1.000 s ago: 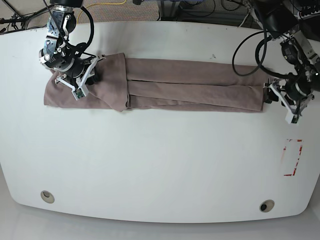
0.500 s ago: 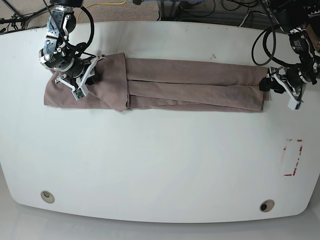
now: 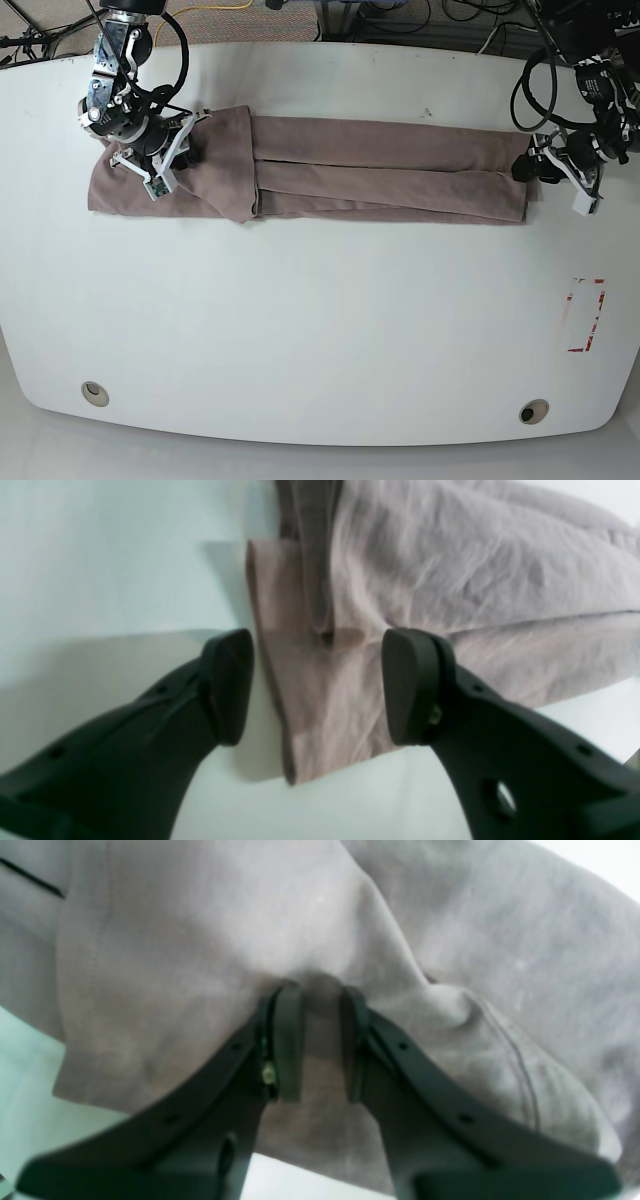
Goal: Fold the T-shirt properly
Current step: 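Grasp the strip's other end with the left gripper, then lift and fold the held end toward the right gripper, then grasp the folded strip near the left gripper with the right gripper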
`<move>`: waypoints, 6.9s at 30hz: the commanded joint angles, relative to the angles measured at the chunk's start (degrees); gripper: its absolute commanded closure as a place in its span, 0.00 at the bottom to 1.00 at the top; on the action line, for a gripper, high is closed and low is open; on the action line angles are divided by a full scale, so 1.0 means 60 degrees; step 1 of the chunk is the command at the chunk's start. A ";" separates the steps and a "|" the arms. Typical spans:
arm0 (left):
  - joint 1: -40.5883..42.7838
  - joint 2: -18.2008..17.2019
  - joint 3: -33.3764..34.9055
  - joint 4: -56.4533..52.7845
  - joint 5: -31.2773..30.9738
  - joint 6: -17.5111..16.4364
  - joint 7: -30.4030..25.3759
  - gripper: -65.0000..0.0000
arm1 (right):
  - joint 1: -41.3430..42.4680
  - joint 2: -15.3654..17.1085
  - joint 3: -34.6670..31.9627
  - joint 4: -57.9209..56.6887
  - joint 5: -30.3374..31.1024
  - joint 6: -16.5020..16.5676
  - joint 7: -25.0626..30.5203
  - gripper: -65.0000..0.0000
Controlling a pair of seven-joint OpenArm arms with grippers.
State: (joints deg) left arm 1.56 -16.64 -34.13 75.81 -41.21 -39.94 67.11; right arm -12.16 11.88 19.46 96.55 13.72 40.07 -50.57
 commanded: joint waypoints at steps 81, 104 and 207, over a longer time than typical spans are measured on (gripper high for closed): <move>-0.0341 0.2151 0.7088 0.5760 0.1792 -0.0009 0.0939 0.75 | 0.0057 0.0035 0.0016 0.0091 -0.0022 -0.0012 -0.0019 0.80; -0.1557 0.3133 0.5842 0.5790 0.1967 -0.0009 0.2148 0.47 | 0.0232 -0.0214 0.0031 0.0824 0.0168 -0.0012 -0.0210 0.80; -0.1337 0.2620 0.5740 -0.0174 0.4341 -0.0009 -0.0394 0.92 | 0.0584 0.0313 0.3621 0.2523 0.3465 -0.0012 -0.2935 1.00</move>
State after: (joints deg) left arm -5.67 -2.26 -0.03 79.09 -21.26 -40.73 60.40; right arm -7.90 13.04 43.22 104.55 36.42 39.92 -69.23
